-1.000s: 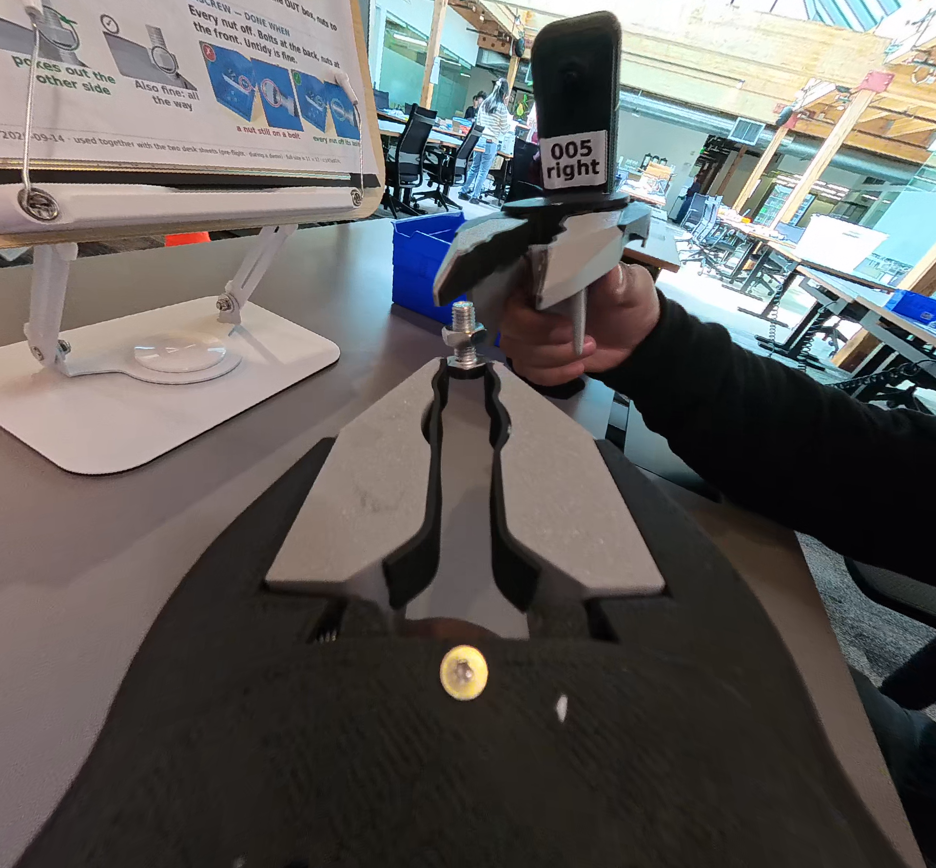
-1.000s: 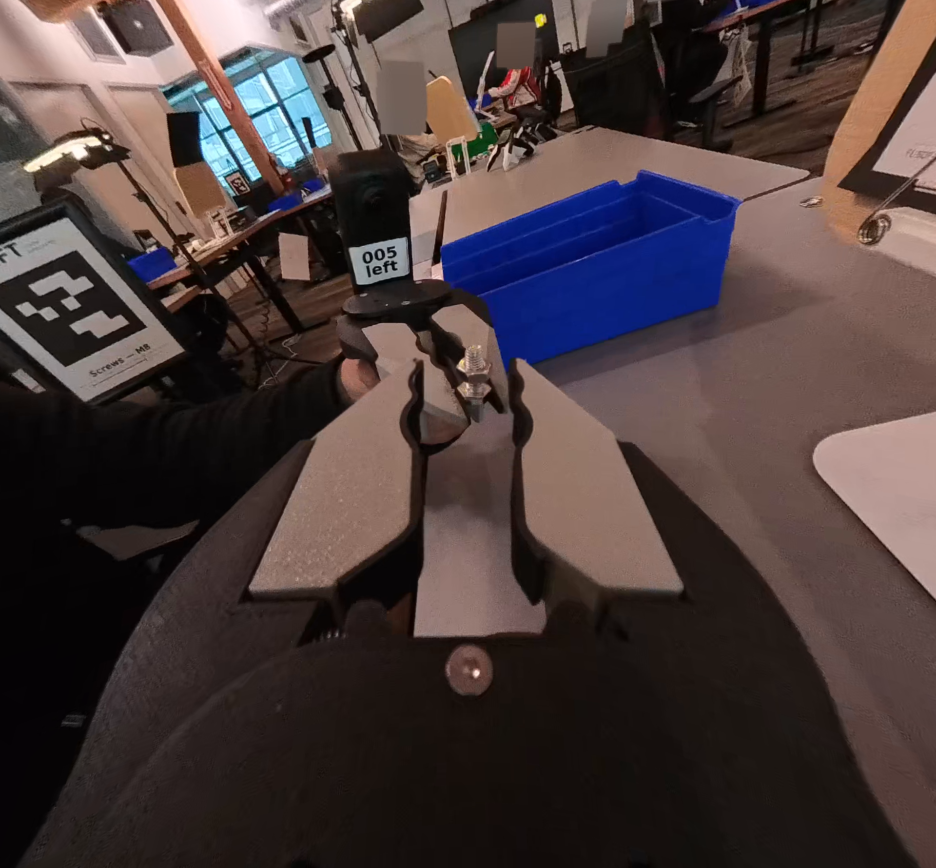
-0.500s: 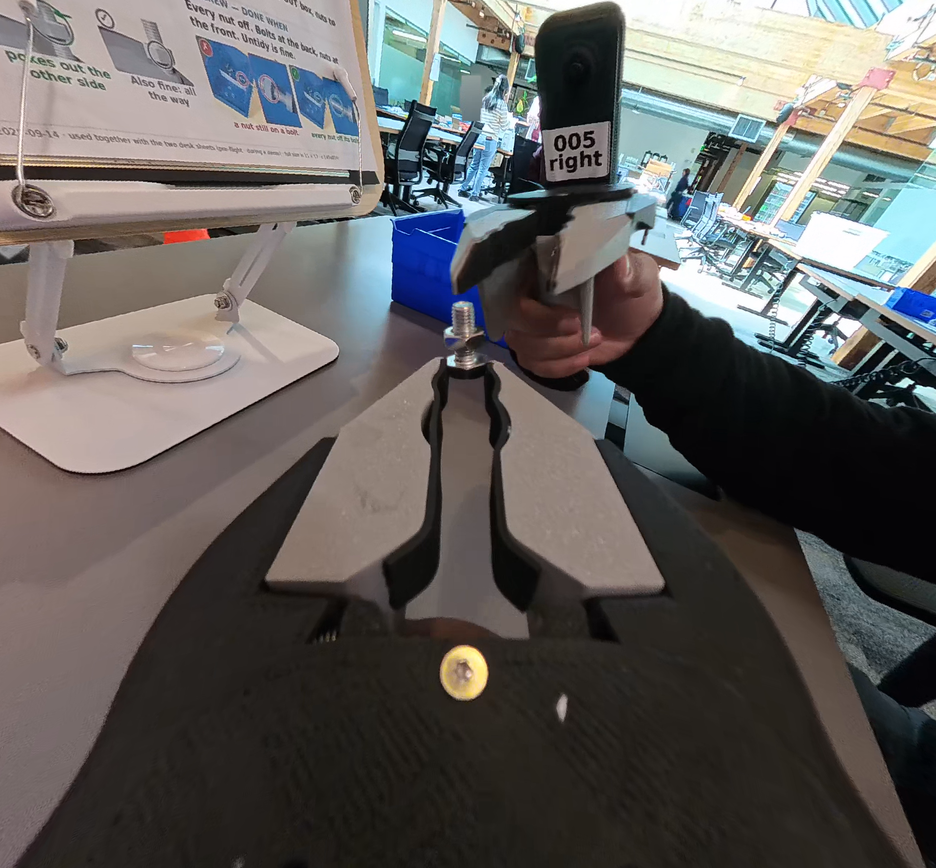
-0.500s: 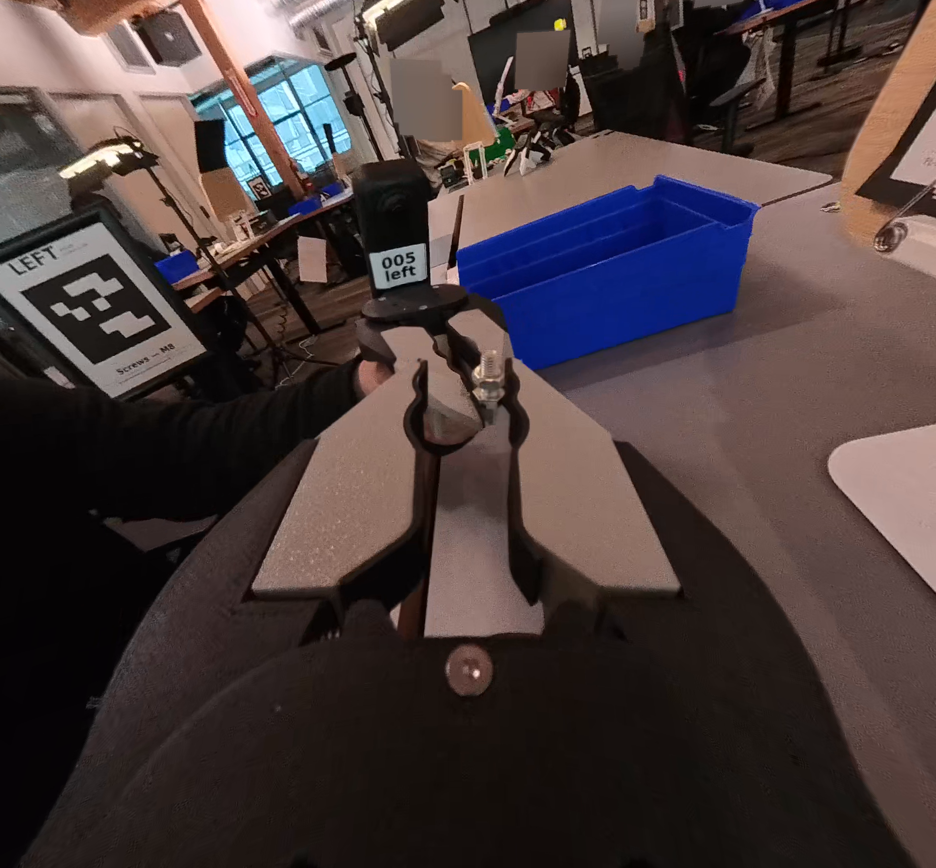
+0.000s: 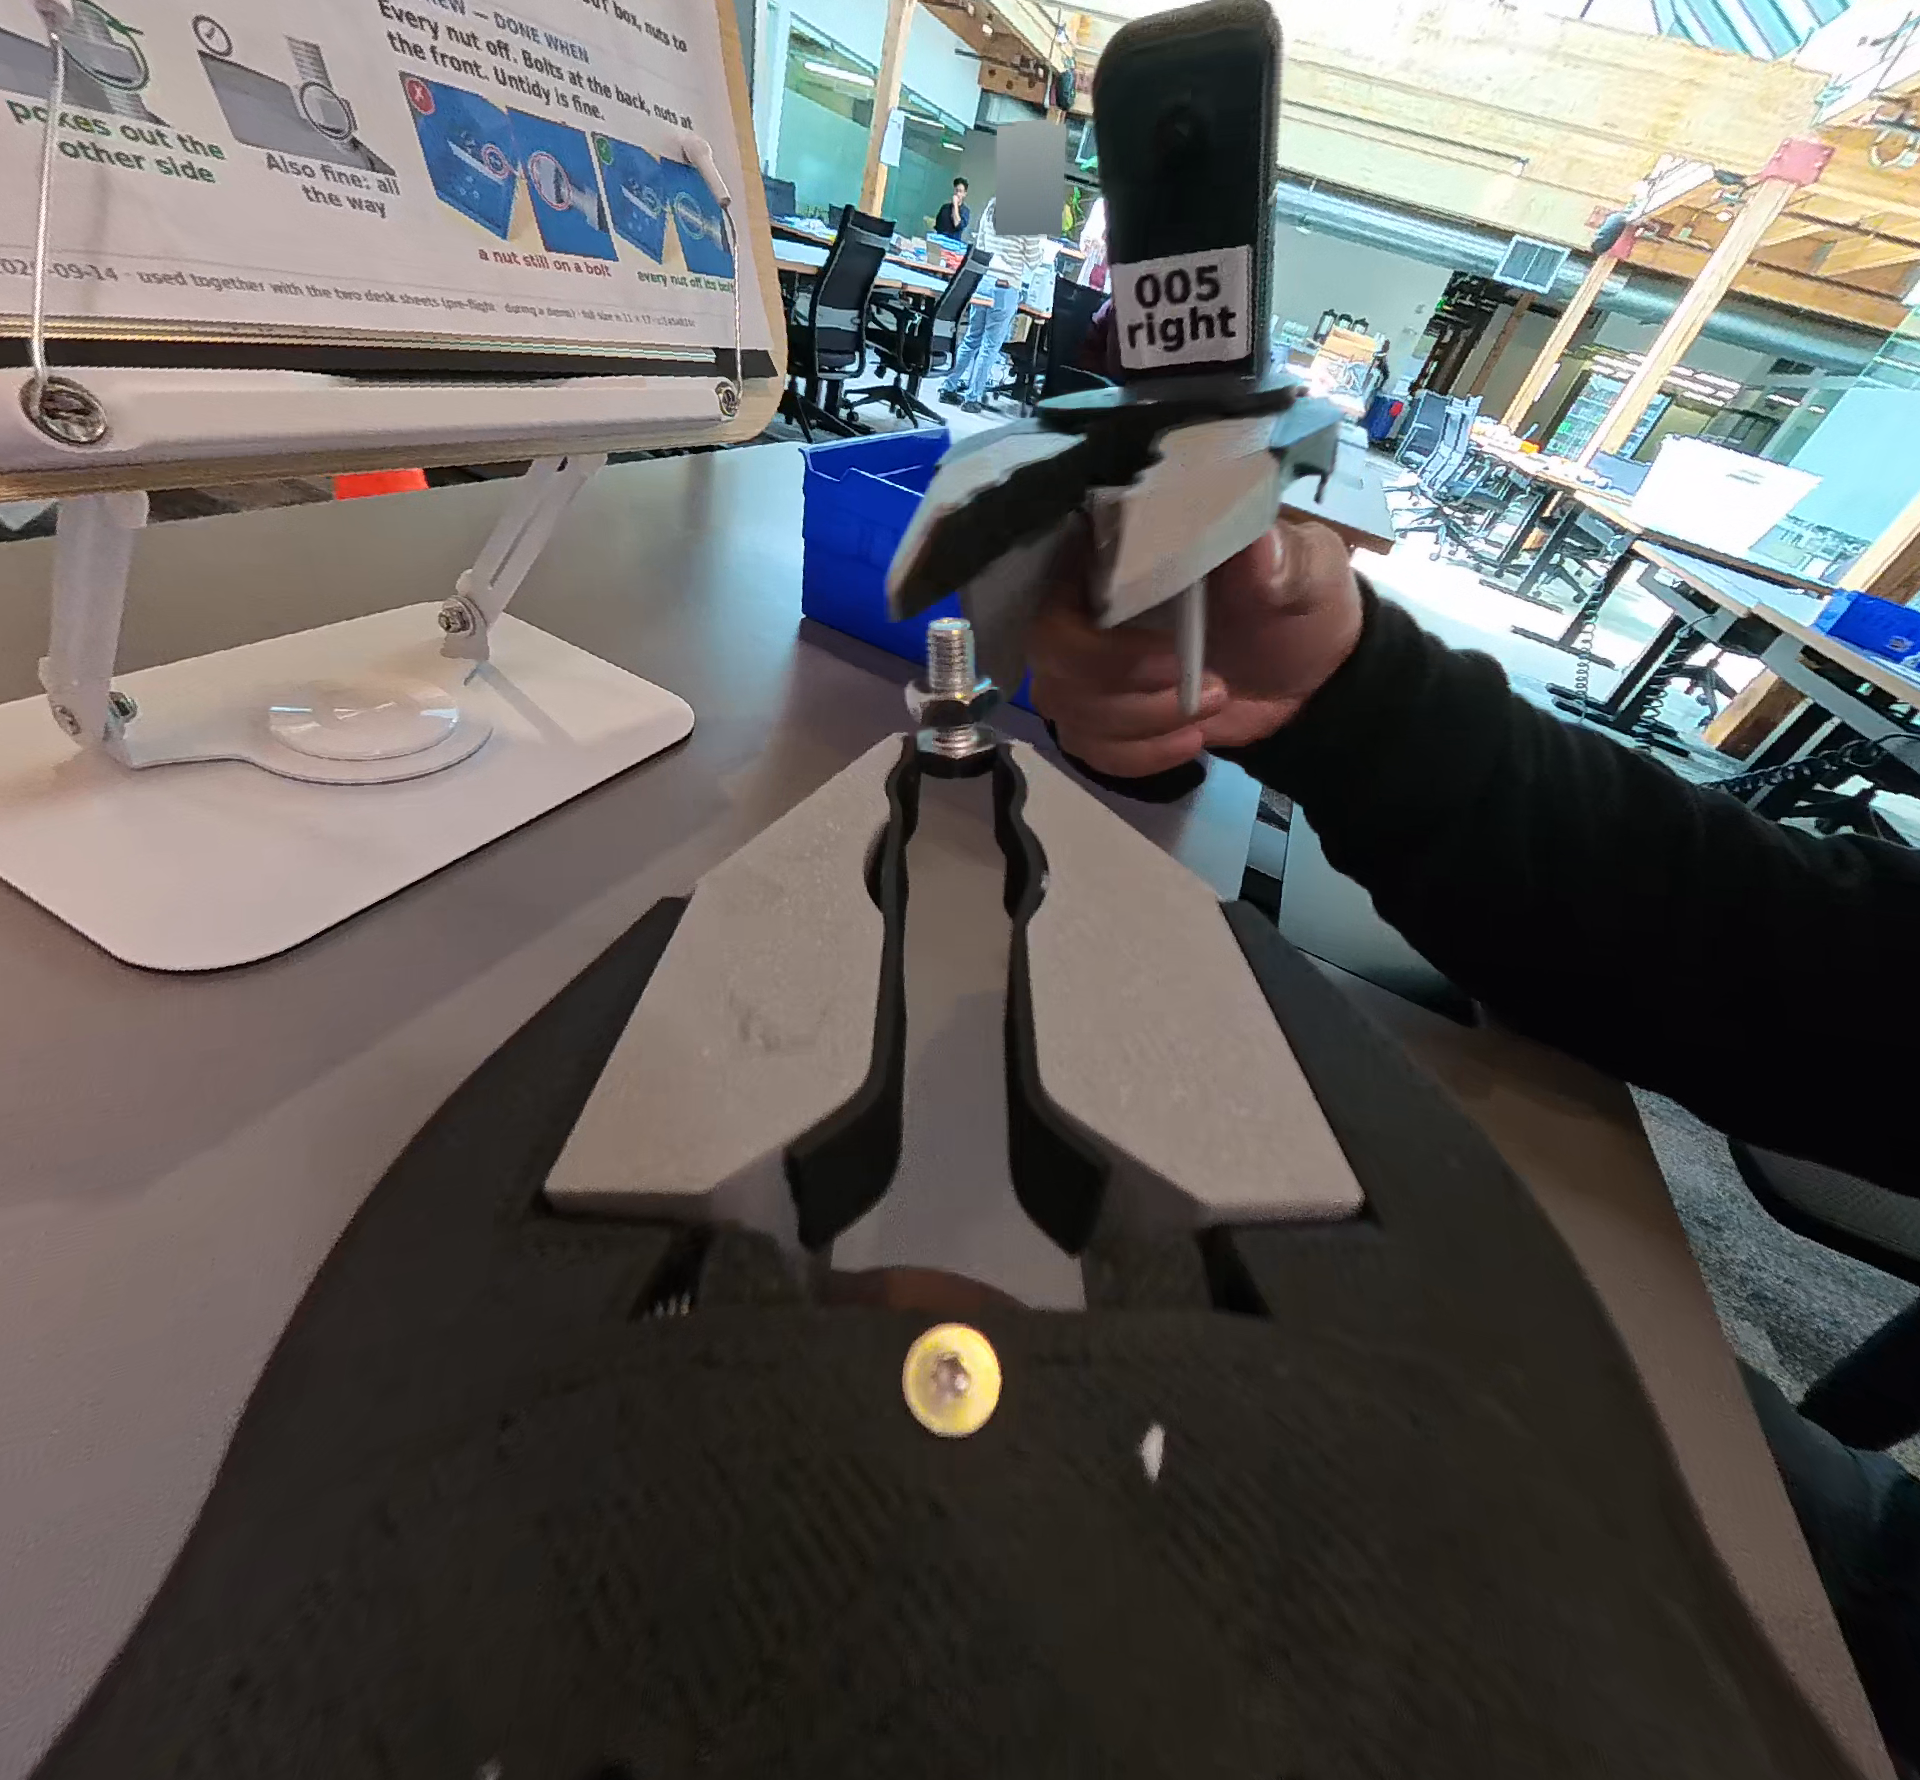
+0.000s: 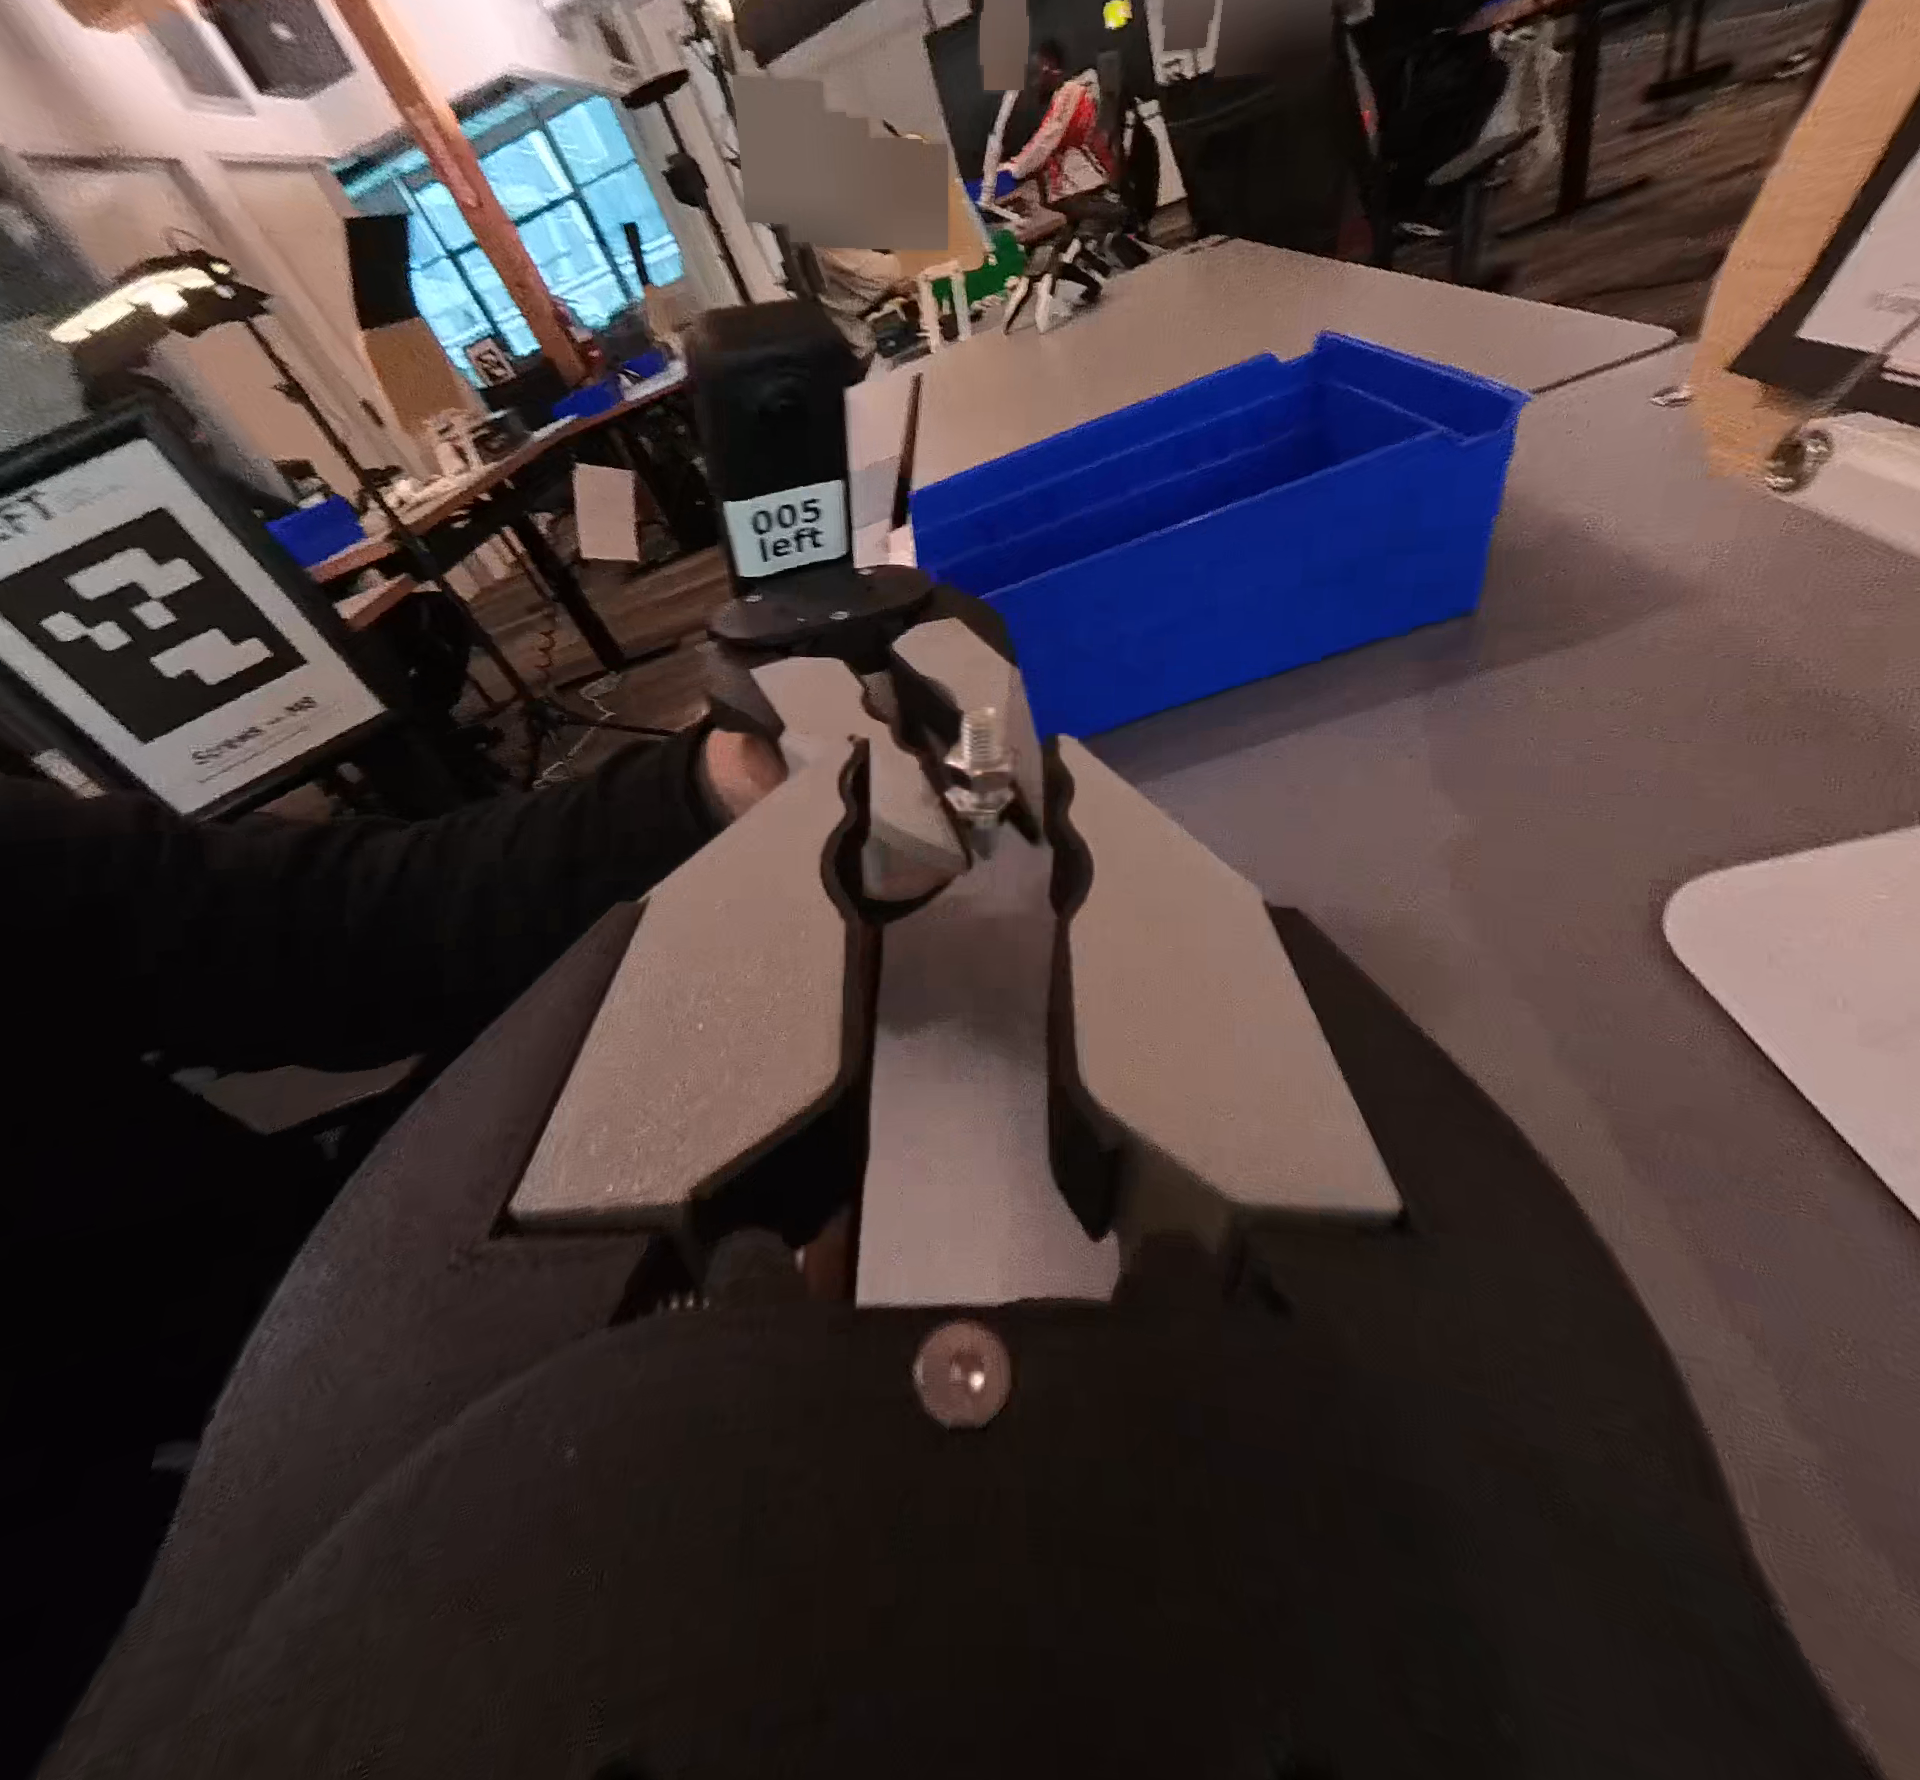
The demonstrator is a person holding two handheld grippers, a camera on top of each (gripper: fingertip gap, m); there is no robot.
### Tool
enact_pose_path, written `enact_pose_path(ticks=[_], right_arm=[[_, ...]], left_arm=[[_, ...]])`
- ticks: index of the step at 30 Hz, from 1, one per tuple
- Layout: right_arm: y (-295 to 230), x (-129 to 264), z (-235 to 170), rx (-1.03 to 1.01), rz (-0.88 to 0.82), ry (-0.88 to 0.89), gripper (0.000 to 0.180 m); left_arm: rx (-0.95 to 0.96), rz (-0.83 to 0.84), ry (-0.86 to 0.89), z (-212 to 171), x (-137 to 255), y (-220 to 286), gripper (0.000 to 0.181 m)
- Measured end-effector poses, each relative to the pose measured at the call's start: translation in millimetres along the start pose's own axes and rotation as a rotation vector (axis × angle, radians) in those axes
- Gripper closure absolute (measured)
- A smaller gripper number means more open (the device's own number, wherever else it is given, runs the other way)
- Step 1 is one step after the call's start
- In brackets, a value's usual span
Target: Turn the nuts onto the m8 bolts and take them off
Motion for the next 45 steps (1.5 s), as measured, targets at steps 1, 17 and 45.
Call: enact_pose_path(ticks=[1,17,45], right_arm=[[3,-4,-2,0.004,-0.031,-0.010,0.148],[-15,-4,-19,0.025,0.149,-0.104,0.165],[-5,-14,-16,0.094,-0.081,-0.071,0.168]], left_arm=[[-0.001,0.001,0.000,0,0,0,0.169],[0.004,0.022,0.002,0,2,-4,0.169],[-0.006,-0.024,-0.011,-2,-4,4,0.169]])
Point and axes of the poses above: each gripper's, where its closed fingertips meet, x back along the fingers, z out of its top, y = z × x across the jaws, the point moved 7 cm from there along x, back along the fingers, and after that the axes turned 15 degrees about -x, right-handed, at the moved point
